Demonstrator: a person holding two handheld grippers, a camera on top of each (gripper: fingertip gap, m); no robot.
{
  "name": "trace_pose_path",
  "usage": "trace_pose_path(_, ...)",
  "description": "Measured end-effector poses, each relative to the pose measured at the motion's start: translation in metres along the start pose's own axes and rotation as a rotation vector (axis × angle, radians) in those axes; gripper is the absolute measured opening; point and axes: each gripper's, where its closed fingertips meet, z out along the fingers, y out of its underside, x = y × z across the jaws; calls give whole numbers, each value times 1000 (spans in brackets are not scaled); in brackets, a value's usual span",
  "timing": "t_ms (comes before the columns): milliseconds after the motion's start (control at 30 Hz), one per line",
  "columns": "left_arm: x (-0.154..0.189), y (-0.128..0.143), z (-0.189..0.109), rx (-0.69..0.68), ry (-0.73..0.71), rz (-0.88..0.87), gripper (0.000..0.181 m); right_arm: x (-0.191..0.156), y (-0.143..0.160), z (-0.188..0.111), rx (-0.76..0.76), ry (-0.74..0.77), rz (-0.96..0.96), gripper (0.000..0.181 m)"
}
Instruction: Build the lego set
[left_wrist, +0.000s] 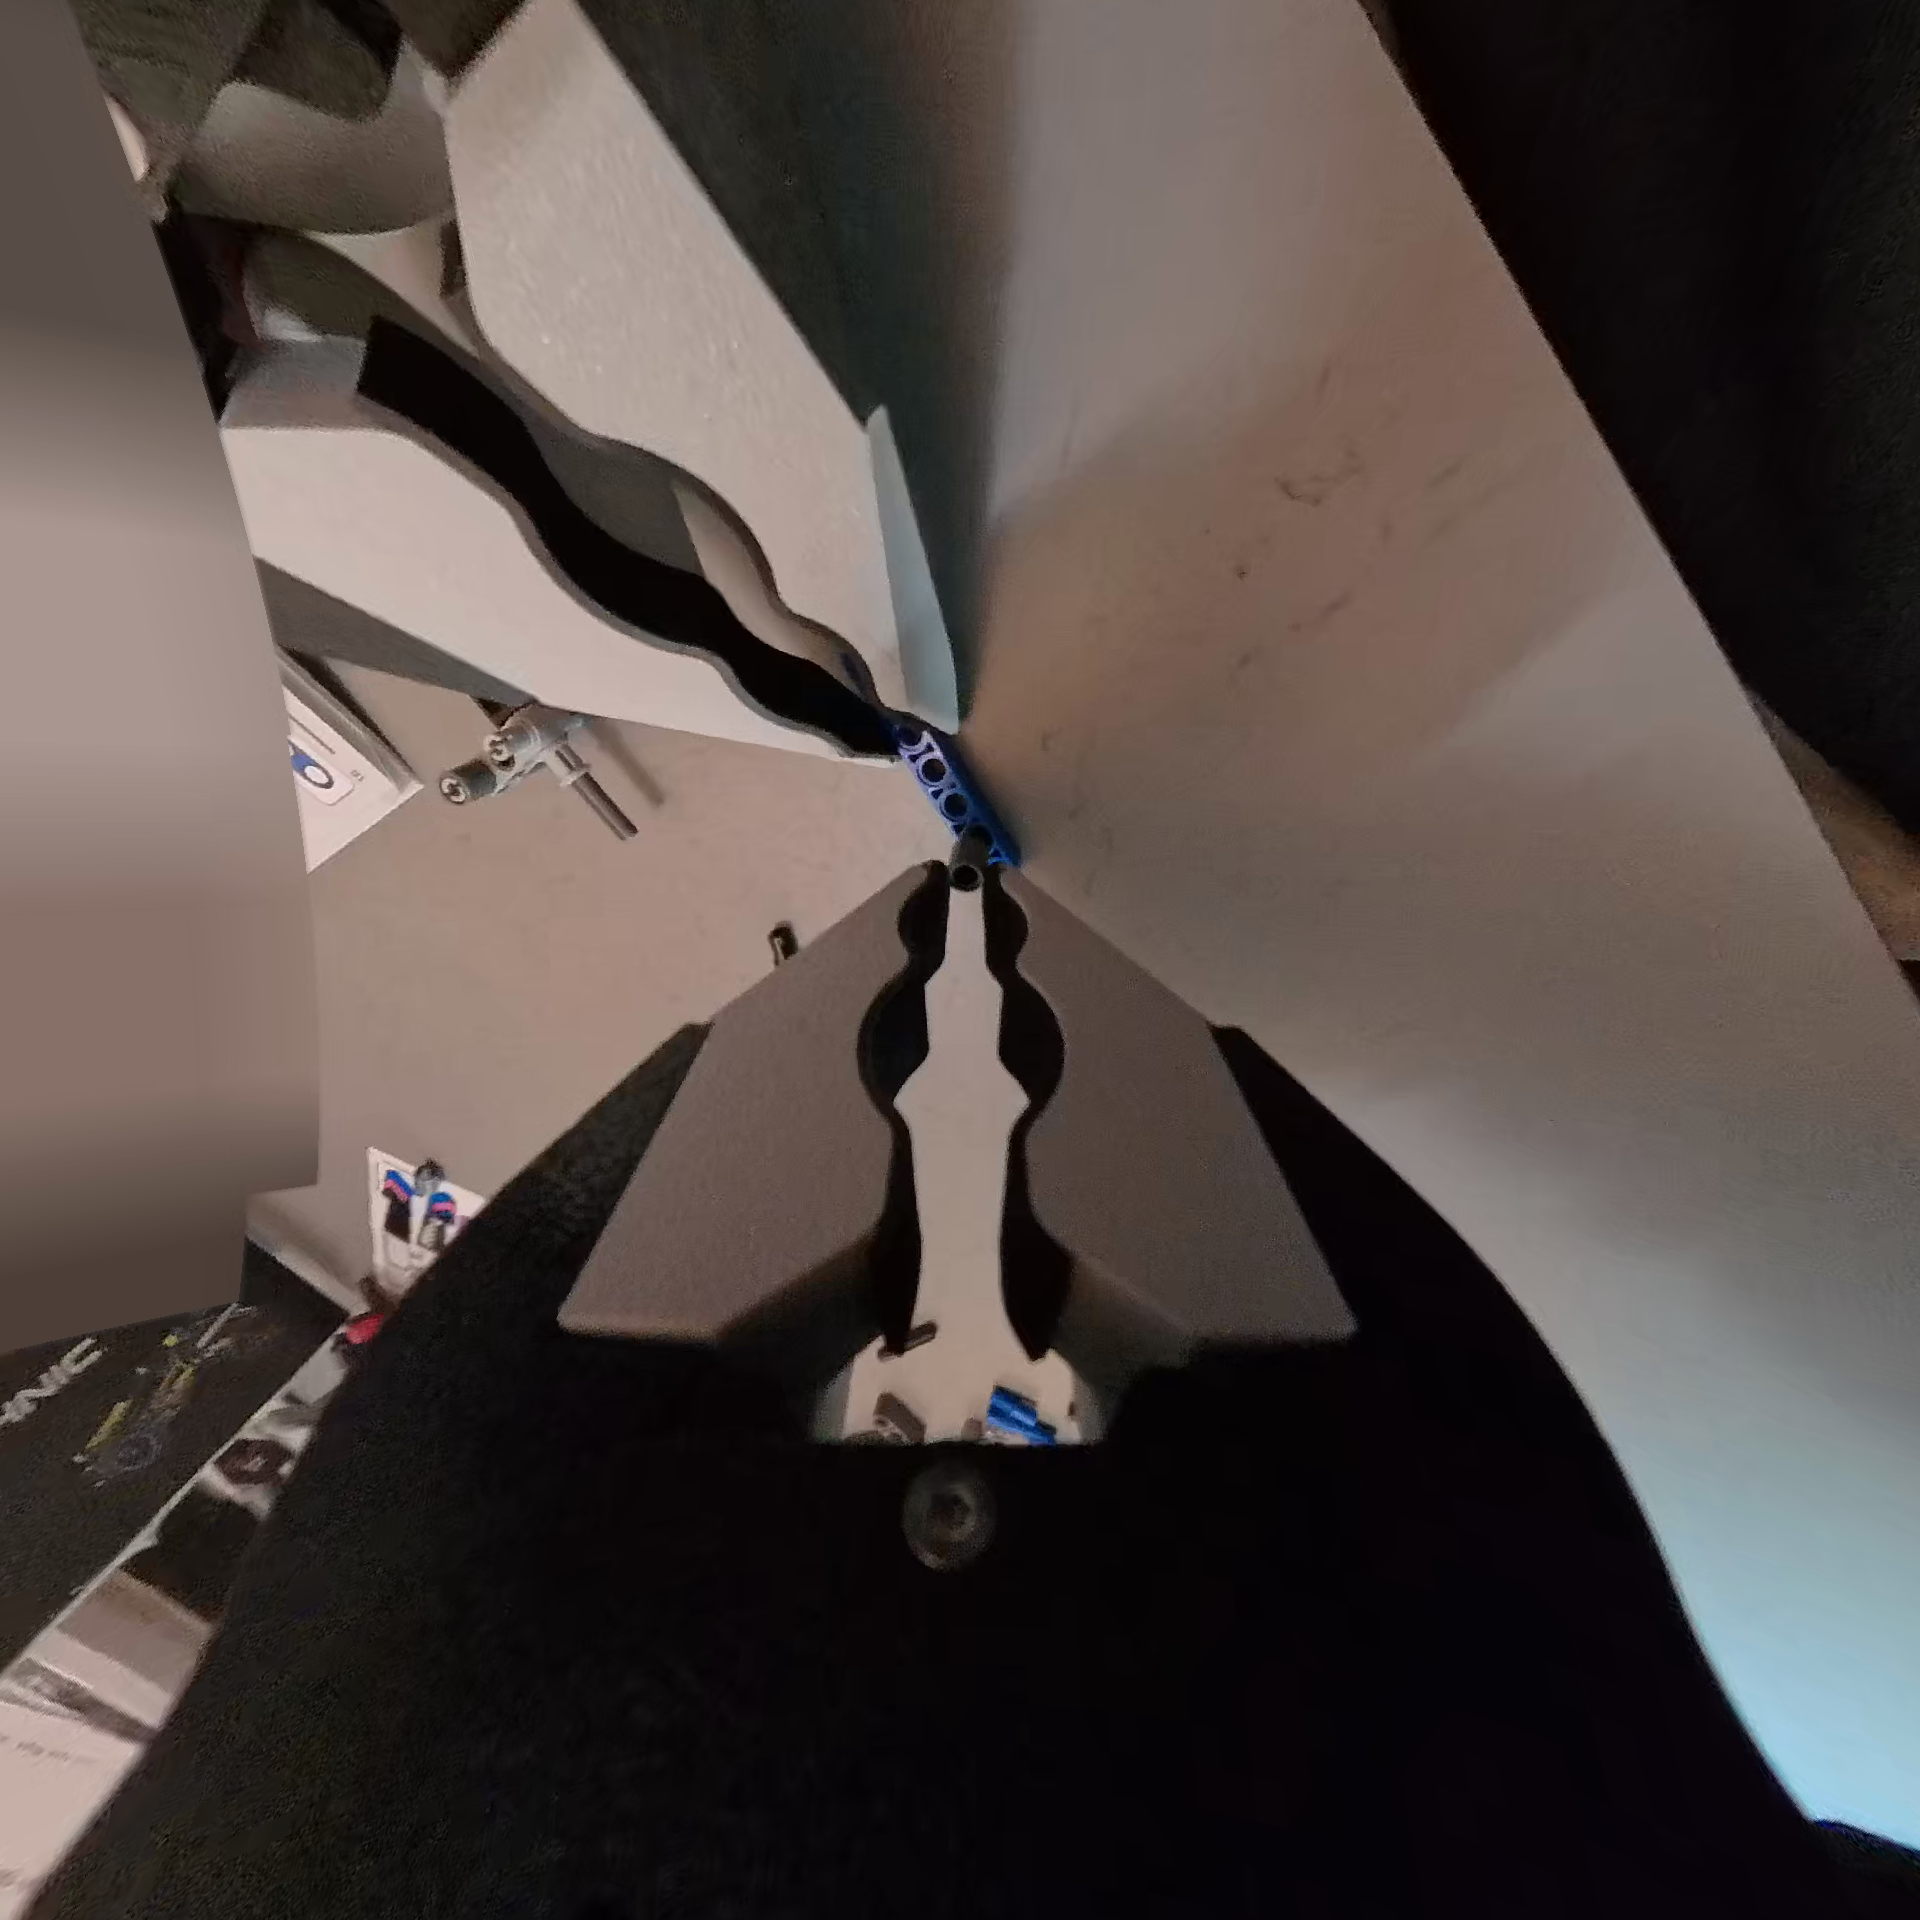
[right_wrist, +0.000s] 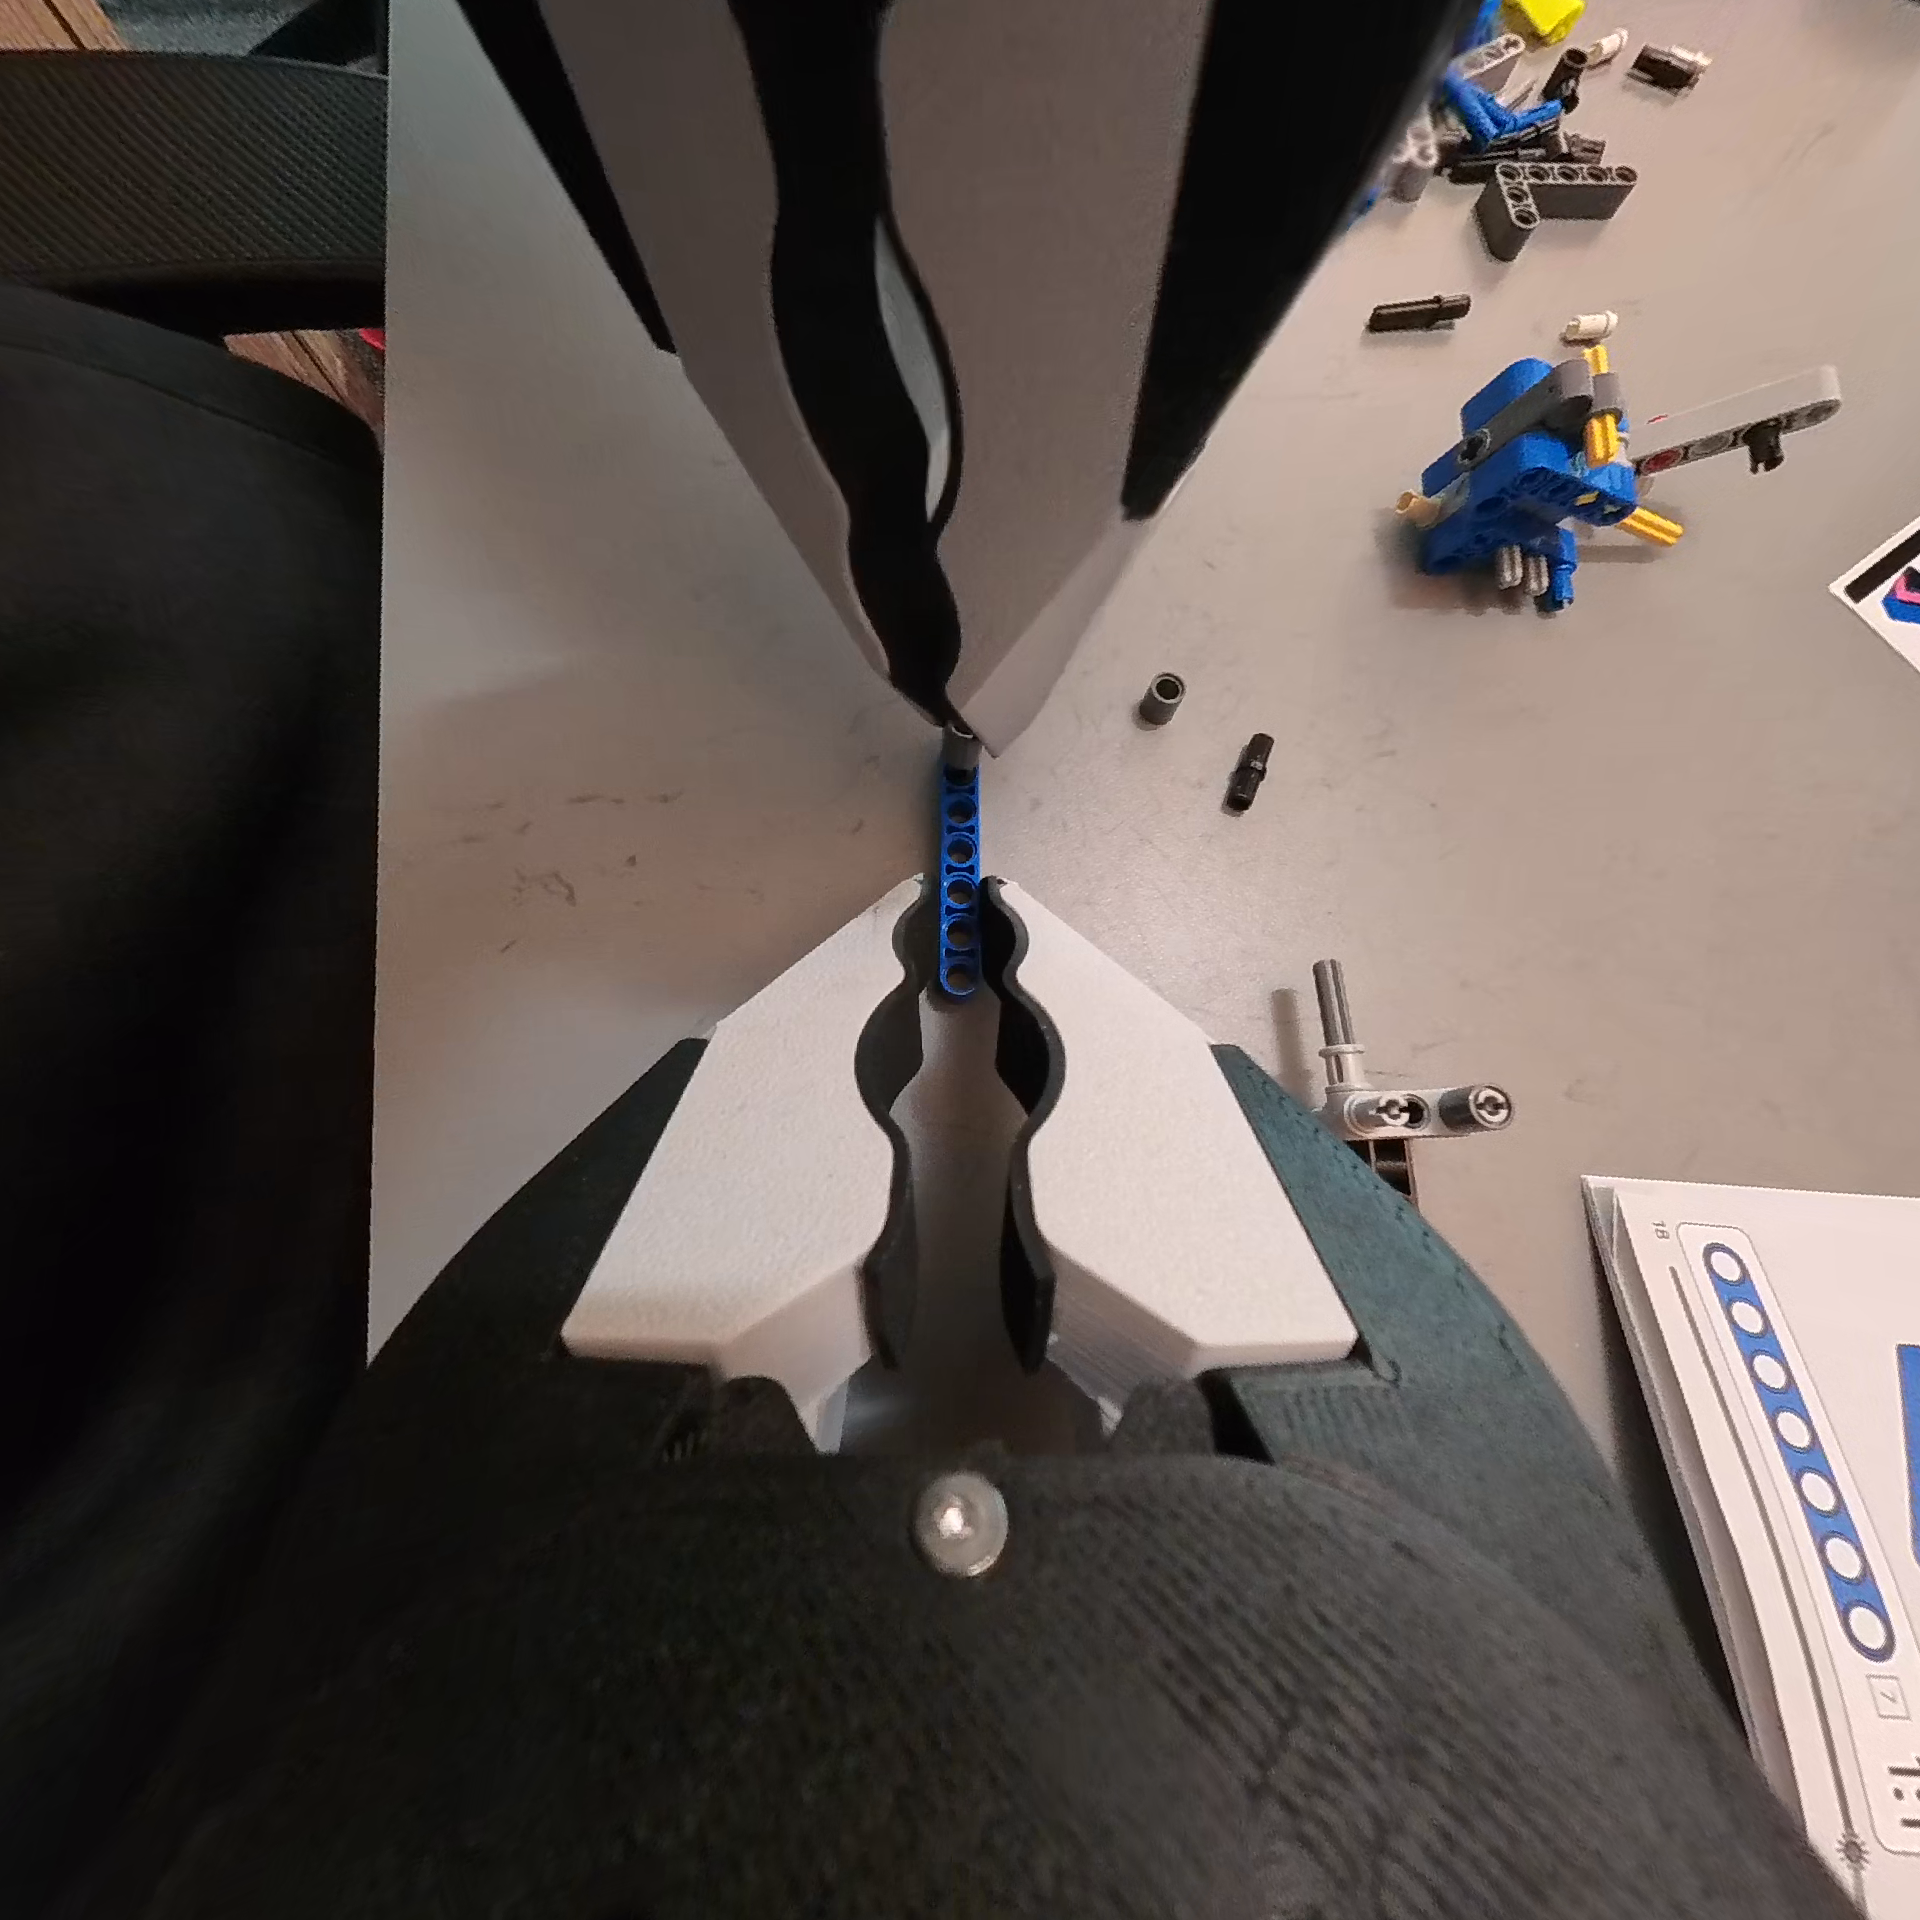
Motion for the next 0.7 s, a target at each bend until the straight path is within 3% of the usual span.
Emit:
trace_pose_path(200,1,-2,0,188,68,-176,4,0,0,0,0,5,-5,7)
trace_pose_path(333,2,-3,0,242,80,-225,4,0,0,0,0,1,0,6)
trace_pose_path(533,1,-2,0,243,77,-221,4,0,0,0,0,1,1,6)
trace_pose_path(700,-1,-1,0,122,-63,-89,3,0,0,0,0,-1,4,7)
